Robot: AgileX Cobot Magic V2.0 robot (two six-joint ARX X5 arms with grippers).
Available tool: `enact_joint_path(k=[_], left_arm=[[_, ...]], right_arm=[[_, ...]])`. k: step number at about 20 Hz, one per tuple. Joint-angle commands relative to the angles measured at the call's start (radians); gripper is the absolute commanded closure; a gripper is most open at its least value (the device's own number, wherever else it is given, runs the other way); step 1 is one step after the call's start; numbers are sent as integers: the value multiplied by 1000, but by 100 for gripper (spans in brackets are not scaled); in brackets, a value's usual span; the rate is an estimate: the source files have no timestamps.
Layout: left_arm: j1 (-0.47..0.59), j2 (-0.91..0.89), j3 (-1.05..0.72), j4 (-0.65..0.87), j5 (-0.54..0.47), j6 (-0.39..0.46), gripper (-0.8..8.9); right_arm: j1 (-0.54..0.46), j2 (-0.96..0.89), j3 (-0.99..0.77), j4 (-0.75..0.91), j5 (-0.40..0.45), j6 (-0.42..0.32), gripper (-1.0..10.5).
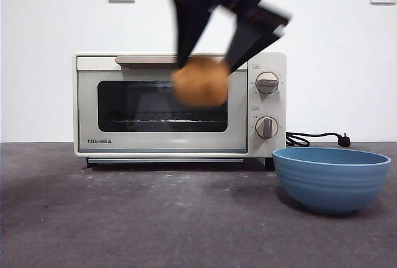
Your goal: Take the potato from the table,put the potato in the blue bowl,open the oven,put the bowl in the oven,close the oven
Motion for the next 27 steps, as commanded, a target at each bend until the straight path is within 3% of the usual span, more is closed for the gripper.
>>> enact_joint_path(k=[1,6,16,22,27], left_arm=[[1,-1,2,2,0,13,821],[1,-1,2,2,0,13,821],[1,-1,2,2,0,17,821],[1,-1,2,2,0,16,821],[1,-1,2,2,0,16,821]], right_arm=[[-52,-63,-2,-82,19,-34,964],[-175,-92,-26,-164,11,-69,965],[-265,-89,-394,134,-19,-42,964],[-304,-87,-452,182,-22,-42,962],[-309,-87,-452,183,-97,-34,676]])
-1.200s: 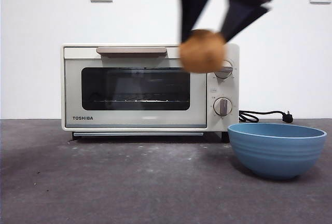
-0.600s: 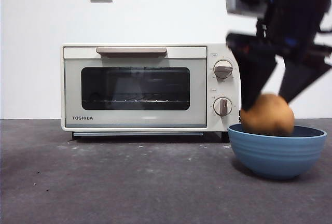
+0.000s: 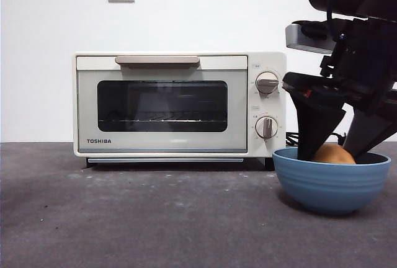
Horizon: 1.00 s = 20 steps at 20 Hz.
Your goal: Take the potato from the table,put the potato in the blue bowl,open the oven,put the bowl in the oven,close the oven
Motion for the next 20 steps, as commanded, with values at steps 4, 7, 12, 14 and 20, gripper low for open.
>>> enact_joint_path(k=[4,7,12,14,20], left_arm=[[1,-1,2,2,1,16,821],[1,-1,2,10,1,15,821],[1,5,2,50,1,7,821],[-2,29,2,81,1,4,821],[-60,209,23,341,-3,-56,821]], right_arm=[[2,10,-14,2,-19,13,652],[1,10,-14,3,-18,21,507],[2,0,-10,5,-18,21,446],[2,-34,-3,5,-18,21,446],[2,-285,60,-121,-17,21,446]])
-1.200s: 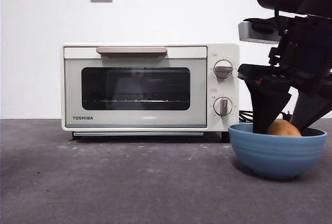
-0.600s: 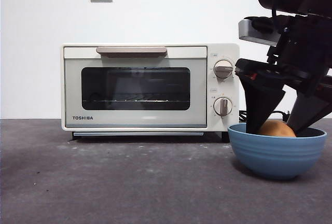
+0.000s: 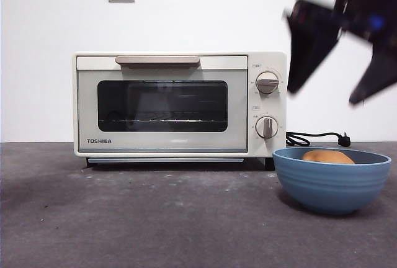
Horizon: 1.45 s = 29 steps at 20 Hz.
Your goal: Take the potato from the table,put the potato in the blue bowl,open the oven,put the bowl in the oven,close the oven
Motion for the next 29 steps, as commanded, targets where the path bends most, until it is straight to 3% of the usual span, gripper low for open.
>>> enact_joint_path(k=[1,8,16,23,29], left_arm=[[-24,92,32,114,-18,-33,821],[-122,458,204,327,-169,-32,821],[-200,788,325,509,-304,47,821],[-216,925,326,610,-343,72,822],[-227,954,326,590,-347,95,822]], right_arm=[[2,-106,11,-52,2,10,446],[2,-380,11,-197,2,19,446],[2,-457,11,-250,2,44,446],[2,-456,11,-248,2,61,446],[2,-456,11,-247,2,62,446]])
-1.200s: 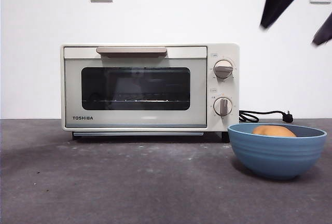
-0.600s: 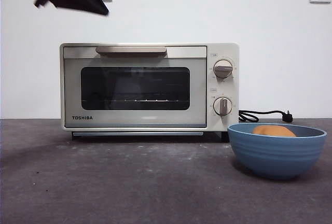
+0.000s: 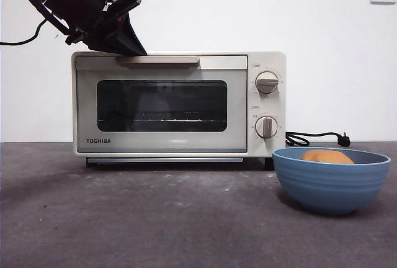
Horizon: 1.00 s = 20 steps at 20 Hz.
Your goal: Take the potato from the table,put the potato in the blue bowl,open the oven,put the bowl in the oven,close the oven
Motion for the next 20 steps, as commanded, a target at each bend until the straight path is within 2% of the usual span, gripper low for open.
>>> enact_joint_path(k=[1,11,14,18,20], left_arm=[[-6,16,-3,-42,3,22,822],[-89,8,-3,-382,13,25,821],[-115,-2,-3,-504,13,25,821],[-146,-8,-3,-597,12,25,821],[-158,-8,-3,-615,12,24,821]], right_arm=[[2,-2,-1,6,2,13,446],[2,-1,-1,15,16,13,446],[2,-1,-1,14,100,13,446],[0,-1,-1,14,160,21,446],[0,1,-1,13,164,21,447]])
